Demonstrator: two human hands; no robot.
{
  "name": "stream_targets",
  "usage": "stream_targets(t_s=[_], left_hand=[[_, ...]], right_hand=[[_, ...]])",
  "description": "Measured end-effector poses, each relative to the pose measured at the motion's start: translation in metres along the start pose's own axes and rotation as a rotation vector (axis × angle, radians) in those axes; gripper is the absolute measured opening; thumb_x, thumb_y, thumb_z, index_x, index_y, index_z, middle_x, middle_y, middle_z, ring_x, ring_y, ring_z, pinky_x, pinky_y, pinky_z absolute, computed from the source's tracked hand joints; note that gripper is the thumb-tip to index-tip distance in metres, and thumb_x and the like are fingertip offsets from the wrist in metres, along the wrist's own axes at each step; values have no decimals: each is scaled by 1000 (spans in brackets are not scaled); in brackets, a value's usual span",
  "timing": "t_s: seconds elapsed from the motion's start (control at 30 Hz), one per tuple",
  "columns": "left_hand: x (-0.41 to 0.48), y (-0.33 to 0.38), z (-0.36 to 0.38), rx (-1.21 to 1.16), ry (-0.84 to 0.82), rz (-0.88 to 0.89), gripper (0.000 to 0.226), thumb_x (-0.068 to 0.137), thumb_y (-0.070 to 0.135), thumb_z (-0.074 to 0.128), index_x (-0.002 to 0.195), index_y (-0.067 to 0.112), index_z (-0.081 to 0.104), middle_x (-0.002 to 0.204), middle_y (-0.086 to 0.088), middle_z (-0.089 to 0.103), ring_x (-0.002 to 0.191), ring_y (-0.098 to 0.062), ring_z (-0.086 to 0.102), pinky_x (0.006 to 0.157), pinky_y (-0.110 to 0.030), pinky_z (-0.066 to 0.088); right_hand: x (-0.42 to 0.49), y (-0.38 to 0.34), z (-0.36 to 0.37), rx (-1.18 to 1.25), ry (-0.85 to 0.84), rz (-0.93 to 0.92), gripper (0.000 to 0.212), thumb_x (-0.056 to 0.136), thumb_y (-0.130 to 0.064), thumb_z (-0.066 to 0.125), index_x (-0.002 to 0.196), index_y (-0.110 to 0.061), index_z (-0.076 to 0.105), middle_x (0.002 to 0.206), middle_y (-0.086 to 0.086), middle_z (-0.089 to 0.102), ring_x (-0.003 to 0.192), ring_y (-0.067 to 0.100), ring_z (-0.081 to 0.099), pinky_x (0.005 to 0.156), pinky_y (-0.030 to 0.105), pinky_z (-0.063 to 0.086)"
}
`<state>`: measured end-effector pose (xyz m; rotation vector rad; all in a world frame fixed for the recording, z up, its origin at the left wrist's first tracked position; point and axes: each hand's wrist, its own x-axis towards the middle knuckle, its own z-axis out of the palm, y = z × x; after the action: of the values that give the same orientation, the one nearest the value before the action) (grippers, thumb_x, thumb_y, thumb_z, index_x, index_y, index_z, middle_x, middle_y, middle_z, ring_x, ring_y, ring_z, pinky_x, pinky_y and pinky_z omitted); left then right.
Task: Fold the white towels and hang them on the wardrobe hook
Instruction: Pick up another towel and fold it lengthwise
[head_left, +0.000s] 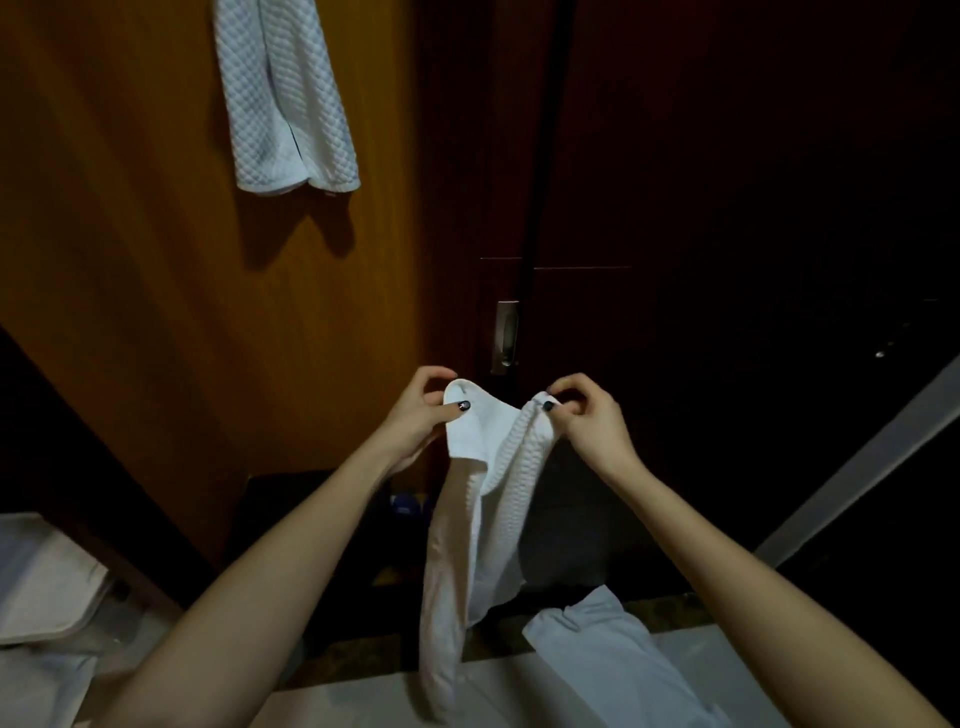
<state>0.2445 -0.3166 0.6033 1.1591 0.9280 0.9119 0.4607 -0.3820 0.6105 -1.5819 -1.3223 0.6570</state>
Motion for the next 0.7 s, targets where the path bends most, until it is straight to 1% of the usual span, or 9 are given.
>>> stream_targets(t_s=[0.07, 0.17, 0.2, 0.27, 0.33, 0.4, 0.47, 0.6, 0.7], left_hand=[[-4, 5, 11, -34, -30, 27, 30, 84, -12, 58, 97, 14, 51, 83, -10, 69, 71, -17, 67, 54, -21, 52], [-10, 15, 16, -22, -95, 35, 33, 82, -15, 57, 98, 13, 54, 87, -12, 68, 74, -21, 66, 56, -23, 53], [-12, 20, 16, -29, -112, 41, 36, 82, -16, 56, 101, 13, 54, 89, -12, 68, 73, -20, 66, 55, -23, 53], [-16, 30, 13, -35, -124, 67, 38, 82, -17, 56, 105, 13, 54, 89, -12, 67, 70, -19, 65, 55, -23, 53], [-20, 38, 12, -34, -126, 93, 35, 82, -15, 58, 106, 12, 55, 88, -11, 67, 69, -18, 66, 56, -23, 54], [-23, 45, 10, -44, -133, 108, 34, 82, -12, 61, 106, 10, 56, 88, -11, 67, 70, -18, 67, 58, -23, 55], [-26, 52, 6, -65, -158, 91, 33, 82, -11, 61, 107, 10, 56, 90, -11, 68, 71, -19, 68, 60, -24, 56], [-37, 62, 4, -137, -275, 16, 41, 79, -10, 62, 114, 10, 55, 96, -14, 71, 78, -22, 70, 63, -28, 58], [-43, 63, 8, -199, -267, 31, 42, 75, -8, 63, 113, 9, 55, 95, -14, 72, 78, -21, 70, 63, -29, 59]], right_hand=[[-6, -12, 4, 90, -103, -14, 33, 82, 4, 58, 93, -25, 70, 53, -10, 56, 54, 9, 48, 56, 26, 41], [-16, -28, 4, 163, -276, -19, 21, 87, 1, 62, 98, -14, 72, 59, -6, 59, 64, 6, 58, 68, 20, 51], [-18, -33, 3, 181, -340, -17, 19, 87, -1, 65, 101, -13, 71, 63, -2, 61, 70, 7, 62, 75, 20, 53], [-22, -41, 1, 189, -452, -17, 27, 85, -6, 70, 110, -16, 69, 78, -1, 71, 87, 9, 69, 89, 23, 53], [-23, -50, 0, 160, -494, -41, 33, 84, -6, 71, 113, -21, 66, 88, -7, 75, 97, 5, 69, 89, 21, 52], [-24, -58, 1, 141, -515, -72, 35, 85, -5, 71, 116, -19, 64, 93, -8, 75, 100, 4, 68, 90, 22, 52], [-27, -65, 3, 102, -517, -121, 34, 87, -4, 69, 118, -16, 64, 103, -4, 74, 106, 5, 66, 94, 25, 52], [-31, -78, 6, -37, -330, -289, 14, 89, -10, 67, 100, -17, 73, 93, -8, 73, 95, 0, 67, 87, 21, 53], [-32, -78, 9, -118, -227, -452, 7, 88, -13, 69, 93, -14, 73, 93, -10, 64, 89, 0, 61, 81, 14, 48]])
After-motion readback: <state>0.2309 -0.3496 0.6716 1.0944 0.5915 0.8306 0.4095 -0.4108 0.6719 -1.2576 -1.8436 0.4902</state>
